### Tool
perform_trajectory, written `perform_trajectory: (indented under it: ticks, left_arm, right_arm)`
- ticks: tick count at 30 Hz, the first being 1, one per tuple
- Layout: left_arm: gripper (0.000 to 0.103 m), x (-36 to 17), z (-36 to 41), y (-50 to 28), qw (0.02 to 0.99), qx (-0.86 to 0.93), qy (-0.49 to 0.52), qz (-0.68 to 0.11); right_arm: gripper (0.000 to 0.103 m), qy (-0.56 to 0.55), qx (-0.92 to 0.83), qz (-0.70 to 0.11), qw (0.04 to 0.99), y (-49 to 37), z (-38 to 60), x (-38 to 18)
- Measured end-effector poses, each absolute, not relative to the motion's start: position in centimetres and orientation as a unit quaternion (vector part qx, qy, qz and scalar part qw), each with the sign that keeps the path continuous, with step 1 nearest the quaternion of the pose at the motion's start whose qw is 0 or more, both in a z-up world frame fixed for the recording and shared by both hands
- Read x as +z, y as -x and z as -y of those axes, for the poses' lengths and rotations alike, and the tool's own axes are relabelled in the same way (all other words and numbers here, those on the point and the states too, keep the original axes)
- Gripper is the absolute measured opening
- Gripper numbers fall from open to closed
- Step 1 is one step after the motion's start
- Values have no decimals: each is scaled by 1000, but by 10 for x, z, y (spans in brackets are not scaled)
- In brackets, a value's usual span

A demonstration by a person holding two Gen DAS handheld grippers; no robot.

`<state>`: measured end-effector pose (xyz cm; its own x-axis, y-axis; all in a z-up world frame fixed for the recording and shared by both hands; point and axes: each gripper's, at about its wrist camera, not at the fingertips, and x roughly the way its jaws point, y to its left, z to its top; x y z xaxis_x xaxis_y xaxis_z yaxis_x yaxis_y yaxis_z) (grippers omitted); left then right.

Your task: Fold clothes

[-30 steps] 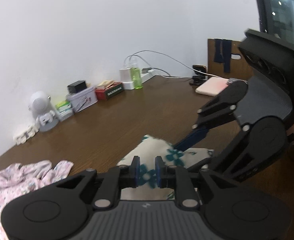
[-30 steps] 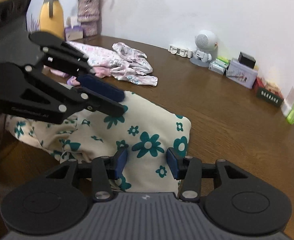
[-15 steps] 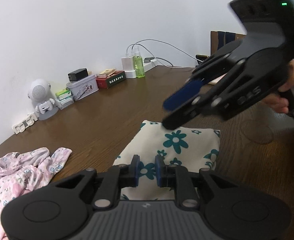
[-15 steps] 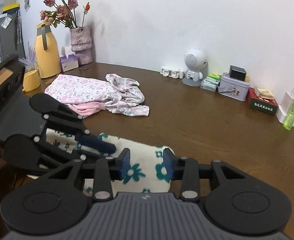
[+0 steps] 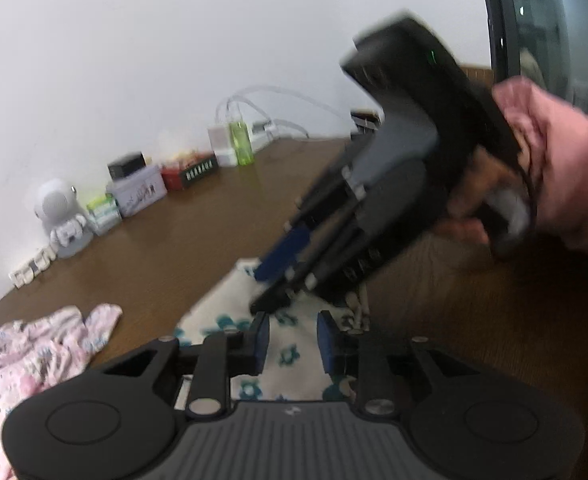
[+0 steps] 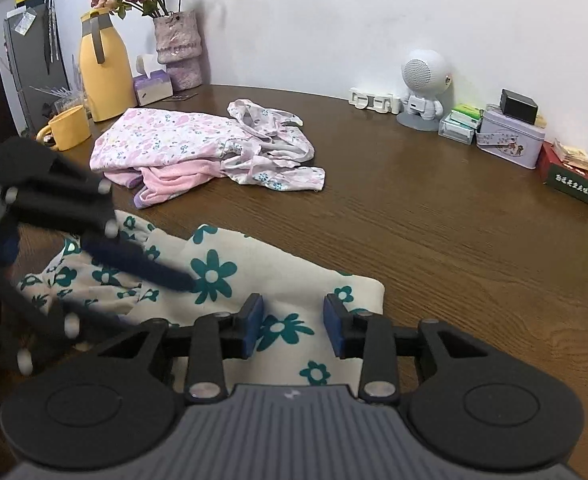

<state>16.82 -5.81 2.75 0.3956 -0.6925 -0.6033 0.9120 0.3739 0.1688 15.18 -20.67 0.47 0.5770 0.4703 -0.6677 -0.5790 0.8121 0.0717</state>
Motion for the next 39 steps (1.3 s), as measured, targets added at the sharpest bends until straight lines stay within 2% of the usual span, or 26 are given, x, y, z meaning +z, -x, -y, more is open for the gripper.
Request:
perform_trajectory:
  ticks: [9,12,17,23,39]
  left_arm:
    - [25,27,56,-173,801,-498,-236,-232]
    - [25,35,52,-180,816,-484,-223,-223]
    - [25,31,54,-193,822,-468,-226,-233]
    - [26,23,49,-193,819,-472,-221,-240]
    - [27,16,41,-186,822,-471,-221,-230]
  right_arm:
    - [35,70,304,-345,885,-152,209,7]
    - [37,14,310,-338,888,-154,227,17]
    - [51,-51,293,-344,891,-162,261,23]
    - [53,-144,291,-400,857,-171,295,-5]
    - [55,-263,316,-431,803,-179,305,-38]
